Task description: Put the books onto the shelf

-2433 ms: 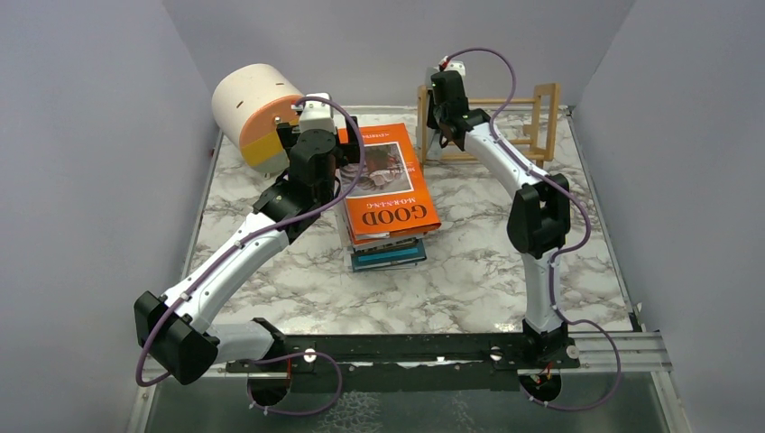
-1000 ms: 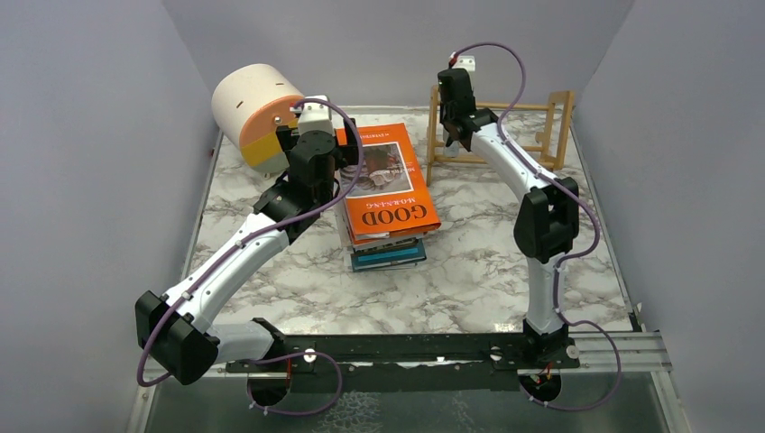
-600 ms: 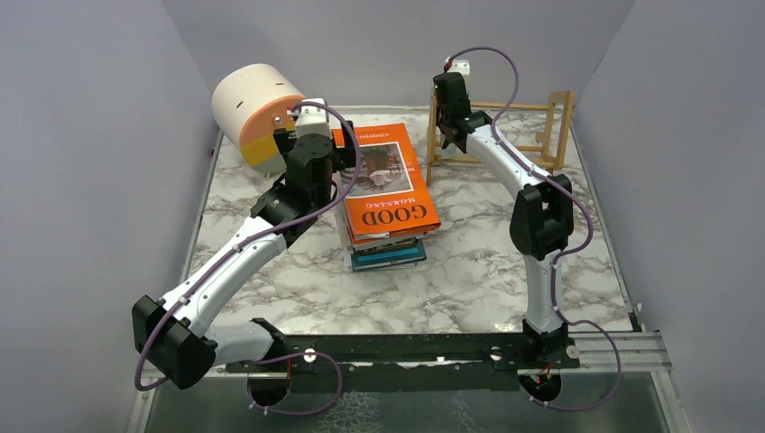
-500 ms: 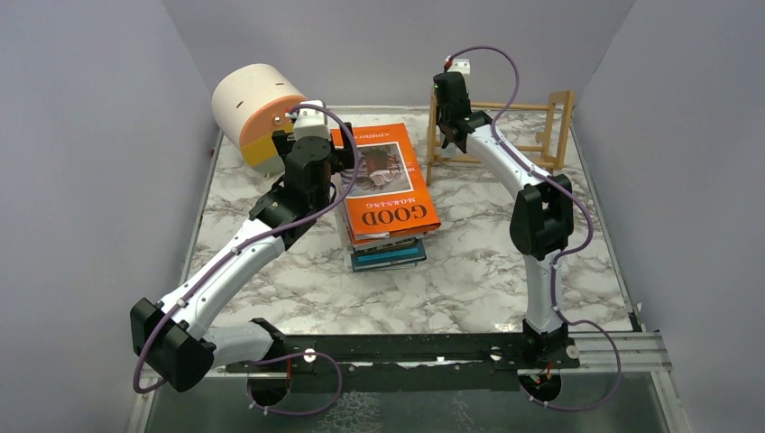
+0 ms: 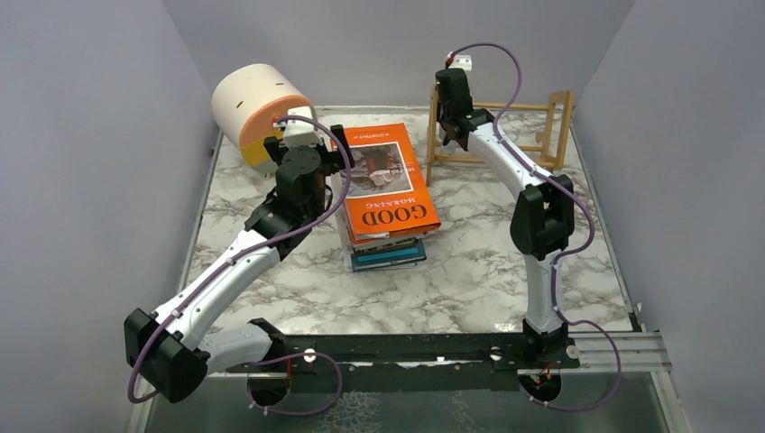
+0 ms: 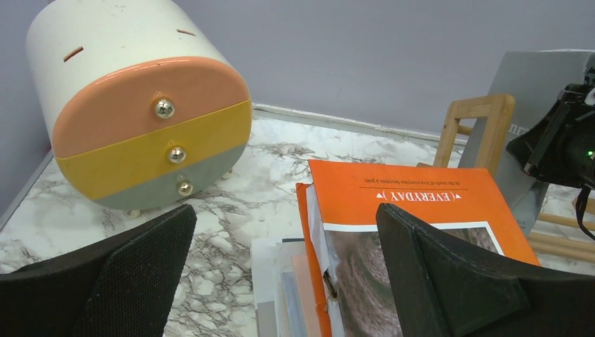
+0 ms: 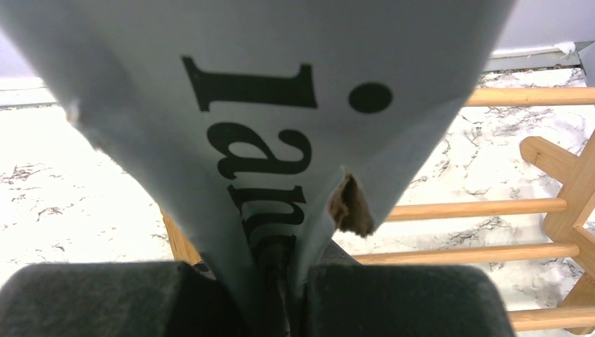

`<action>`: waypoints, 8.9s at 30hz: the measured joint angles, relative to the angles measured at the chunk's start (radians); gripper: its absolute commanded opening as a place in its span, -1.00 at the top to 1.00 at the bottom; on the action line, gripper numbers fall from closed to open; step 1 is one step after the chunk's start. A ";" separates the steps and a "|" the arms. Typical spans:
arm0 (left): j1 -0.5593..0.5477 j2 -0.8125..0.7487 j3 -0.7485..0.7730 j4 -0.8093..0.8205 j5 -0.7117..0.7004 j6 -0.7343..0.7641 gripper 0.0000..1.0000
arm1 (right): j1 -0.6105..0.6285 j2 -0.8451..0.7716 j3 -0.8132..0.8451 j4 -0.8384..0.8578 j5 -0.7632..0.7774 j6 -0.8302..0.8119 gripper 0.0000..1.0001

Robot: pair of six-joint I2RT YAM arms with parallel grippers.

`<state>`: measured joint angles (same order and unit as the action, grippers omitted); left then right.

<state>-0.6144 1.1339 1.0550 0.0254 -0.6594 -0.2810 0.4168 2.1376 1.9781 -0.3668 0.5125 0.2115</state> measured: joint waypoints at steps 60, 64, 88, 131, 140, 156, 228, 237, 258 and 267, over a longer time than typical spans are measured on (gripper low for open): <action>0.013 0.055 0.061 -0.064 0.022 0.008 -0.98 | 0.000 0.032 0.104 -0.210 -0.073 0.119 0.81; 0.013 0.055 0.061 -0.064 0.022 0.008 -0.98 | 0.000 0.032 0.104 -0.209 -0.062 0.097 0.82; 0.019 0.055 0.061 -0.064 0.022 0.008 -0.98 | -0.020 0.069 0.108 -0.159 -0.116 0.045 0.18; 0.037 0.055 0.067 -0.122 0.022 -0.019 -0.98 | -0.038 -0.298 -0.180 -0.110 -0.185 0.109 -0.87; 0.037 0.032 0.067 -0.170 0.043 -0.060 -0.98 | -0.038 -0.636 -0.467 0.048 -0.295 0.085 -0.74; 0.039 0.000 0.045 -0.213 0.226 -0.148 -0.98 | -0.037 -0.807 -0.825 0.165 -0.800 0.284 -0.75; -0.108 0.428 0.265 0.055 0.414 -0.237 -0.98 | -0.063 -0.854 -0.978 0.365 -1.107 0.547 0.09; -0.108 0.444 0.285 0.175 0.451 -0.236 -0.98 | -0.066 -0.898 -0.962 0.364 -1.075 0.568 0.75; 0.026 0.157 0.290 -0.034 0.124 -0.042 -0.98 | -0.061 -0.974 -0.530 0.103 -0.570 0.231 0.98; 0.019 0.095 0.158 -0.056 0.117 -0.055 -0.98 | -0.061 -0.835 -0.446 0.101 -0.289 0.083 0.98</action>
<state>-0.5957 1.2293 1.2133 -0.0311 -0.5426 -0.3359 0.3561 1.3022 1.5322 -0.2653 0.2234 0.2943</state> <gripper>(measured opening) 0.989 0.060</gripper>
